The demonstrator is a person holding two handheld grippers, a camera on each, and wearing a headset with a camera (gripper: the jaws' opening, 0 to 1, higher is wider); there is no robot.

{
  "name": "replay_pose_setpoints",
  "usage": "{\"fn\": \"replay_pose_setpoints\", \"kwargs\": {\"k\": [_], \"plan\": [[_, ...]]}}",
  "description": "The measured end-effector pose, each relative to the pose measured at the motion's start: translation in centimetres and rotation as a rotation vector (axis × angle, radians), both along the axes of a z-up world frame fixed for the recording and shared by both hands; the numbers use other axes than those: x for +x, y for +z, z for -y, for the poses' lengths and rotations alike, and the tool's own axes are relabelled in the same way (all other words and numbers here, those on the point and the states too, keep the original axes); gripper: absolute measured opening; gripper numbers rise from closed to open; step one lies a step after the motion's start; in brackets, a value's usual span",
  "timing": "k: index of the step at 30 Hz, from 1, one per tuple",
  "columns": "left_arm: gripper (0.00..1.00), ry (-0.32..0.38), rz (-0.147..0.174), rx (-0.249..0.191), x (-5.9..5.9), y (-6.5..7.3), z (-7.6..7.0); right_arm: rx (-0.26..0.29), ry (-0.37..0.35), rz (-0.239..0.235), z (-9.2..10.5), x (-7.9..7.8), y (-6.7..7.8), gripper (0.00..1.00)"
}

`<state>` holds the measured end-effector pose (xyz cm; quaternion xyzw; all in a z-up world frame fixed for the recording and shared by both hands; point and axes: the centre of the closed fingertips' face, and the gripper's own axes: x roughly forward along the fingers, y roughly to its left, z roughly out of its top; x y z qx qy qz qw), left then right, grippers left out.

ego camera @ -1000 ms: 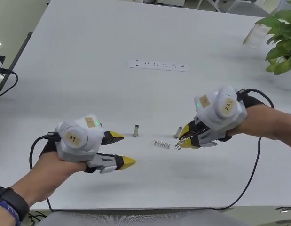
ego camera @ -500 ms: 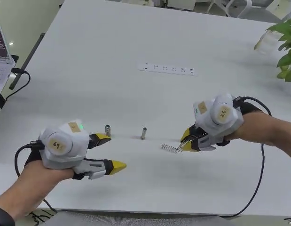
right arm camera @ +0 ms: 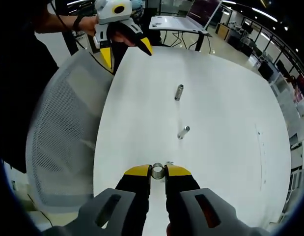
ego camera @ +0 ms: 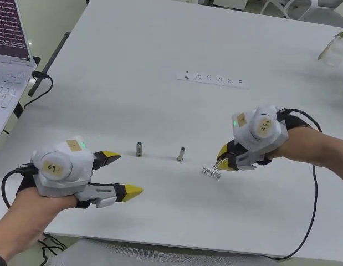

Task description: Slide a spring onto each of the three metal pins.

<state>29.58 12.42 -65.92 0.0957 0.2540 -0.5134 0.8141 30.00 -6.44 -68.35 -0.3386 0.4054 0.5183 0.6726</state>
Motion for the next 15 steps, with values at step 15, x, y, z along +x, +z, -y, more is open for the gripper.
{"fn": "replay_pose_setpoints", "kwargs": {"k": [15], "plan": [[0.57,0.063,0.009,-0.004,0.1,0.9,-2.1,0.001,0.006,0.000,-1.1,2.3,-0.8,0.09]]}}
